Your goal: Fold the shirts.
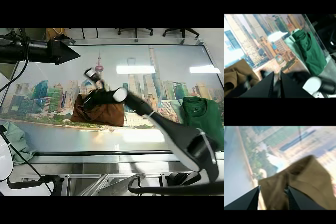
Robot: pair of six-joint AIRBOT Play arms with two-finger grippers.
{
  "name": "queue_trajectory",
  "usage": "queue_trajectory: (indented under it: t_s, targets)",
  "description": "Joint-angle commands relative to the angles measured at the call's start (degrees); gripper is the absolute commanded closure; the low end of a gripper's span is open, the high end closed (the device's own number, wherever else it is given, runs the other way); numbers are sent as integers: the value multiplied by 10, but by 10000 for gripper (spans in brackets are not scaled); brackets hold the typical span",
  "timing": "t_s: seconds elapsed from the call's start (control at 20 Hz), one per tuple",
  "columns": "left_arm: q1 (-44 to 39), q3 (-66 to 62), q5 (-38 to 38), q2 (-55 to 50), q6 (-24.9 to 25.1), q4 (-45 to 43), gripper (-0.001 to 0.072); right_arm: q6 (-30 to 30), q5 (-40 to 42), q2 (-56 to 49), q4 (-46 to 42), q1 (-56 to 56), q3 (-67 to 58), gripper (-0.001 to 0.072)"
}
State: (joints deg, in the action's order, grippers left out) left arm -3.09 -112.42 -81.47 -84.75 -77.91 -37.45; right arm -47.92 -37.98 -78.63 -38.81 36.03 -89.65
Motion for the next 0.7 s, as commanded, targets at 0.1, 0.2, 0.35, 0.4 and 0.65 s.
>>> queue_trajectory:
  t_s: [0.1,0.2,0.35,0.4,0.65]
  targets:
    - [6,0,-22,-2,1,0,602,-198,-257,70,-107,-225,1,300]
    - [6,0,-21,-2,1,0,603,-223,-315,52,-105,-282,9,300]
    - [6,0,-21,-2,1,0,603,-235,-341,9,-89,-305,45,162]
    - [6,0,-21,-2,1,0,603,-233,-341,-8,-75,-301,55,116]
    - [6,0,-22,-2,1,0,603,-206,-328,-109,7,-272,60,117]
